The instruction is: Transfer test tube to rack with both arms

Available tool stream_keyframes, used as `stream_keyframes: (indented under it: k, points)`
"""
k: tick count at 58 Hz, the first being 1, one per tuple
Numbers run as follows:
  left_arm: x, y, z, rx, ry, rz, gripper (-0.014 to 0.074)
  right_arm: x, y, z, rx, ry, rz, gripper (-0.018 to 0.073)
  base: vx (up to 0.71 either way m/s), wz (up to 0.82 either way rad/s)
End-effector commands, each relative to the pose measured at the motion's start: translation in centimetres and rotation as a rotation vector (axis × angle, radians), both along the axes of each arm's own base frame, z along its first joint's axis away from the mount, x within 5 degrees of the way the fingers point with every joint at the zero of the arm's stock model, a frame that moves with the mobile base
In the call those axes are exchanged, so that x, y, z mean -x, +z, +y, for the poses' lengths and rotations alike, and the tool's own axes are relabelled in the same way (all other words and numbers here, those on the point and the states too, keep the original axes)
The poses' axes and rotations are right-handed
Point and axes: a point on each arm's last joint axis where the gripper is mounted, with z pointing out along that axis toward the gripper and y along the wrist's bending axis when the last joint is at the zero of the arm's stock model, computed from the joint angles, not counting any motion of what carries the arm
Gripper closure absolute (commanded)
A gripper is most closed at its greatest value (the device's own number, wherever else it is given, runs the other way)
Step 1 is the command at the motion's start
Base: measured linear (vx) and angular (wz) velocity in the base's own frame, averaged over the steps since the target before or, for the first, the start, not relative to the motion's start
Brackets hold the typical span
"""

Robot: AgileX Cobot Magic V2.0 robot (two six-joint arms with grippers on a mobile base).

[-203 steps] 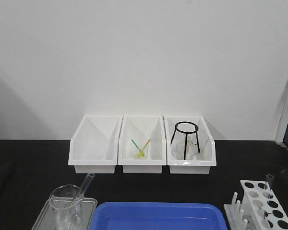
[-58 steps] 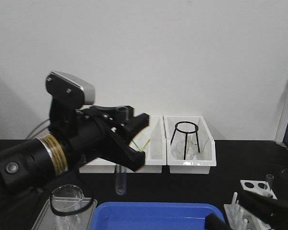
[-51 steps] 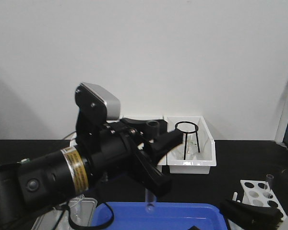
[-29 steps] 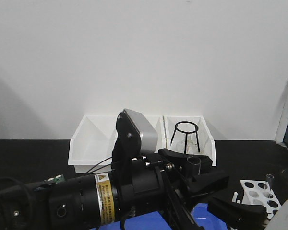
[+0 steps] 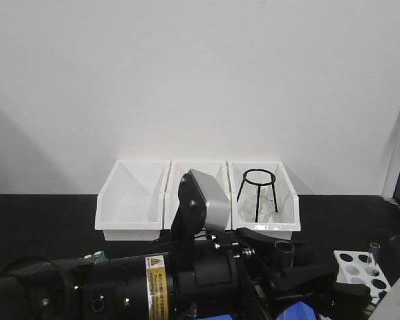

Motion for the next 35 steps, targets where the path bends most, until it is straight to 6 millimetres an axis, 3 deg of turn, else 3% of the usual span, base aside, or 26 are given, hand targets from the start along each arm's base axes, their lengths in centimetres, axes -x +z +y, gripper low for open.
stream_keyframes:
  k: [1,18,35]
  points:
    - [0.93,2.92,0.19,0.104,-0.046,-0.027,0.0603,-0.13,2.34,0.14,-0.087,0.004,-0.115,0.0079,0.0,0.0]
    - [1.11,3.0,0.17,0.113,-0.066,-0.033,0.0603,-0.2,2.36,0.06,-0.099,-0.007,-0.107,0.0177,0.0,0.0]
    - [1.15,3.04,0.16,0.116,-0.07,-0.033,0.0596,-0.2,2.34,0.06,-0.097,-0.007,-0.106,0.0507,0.0,0.0]
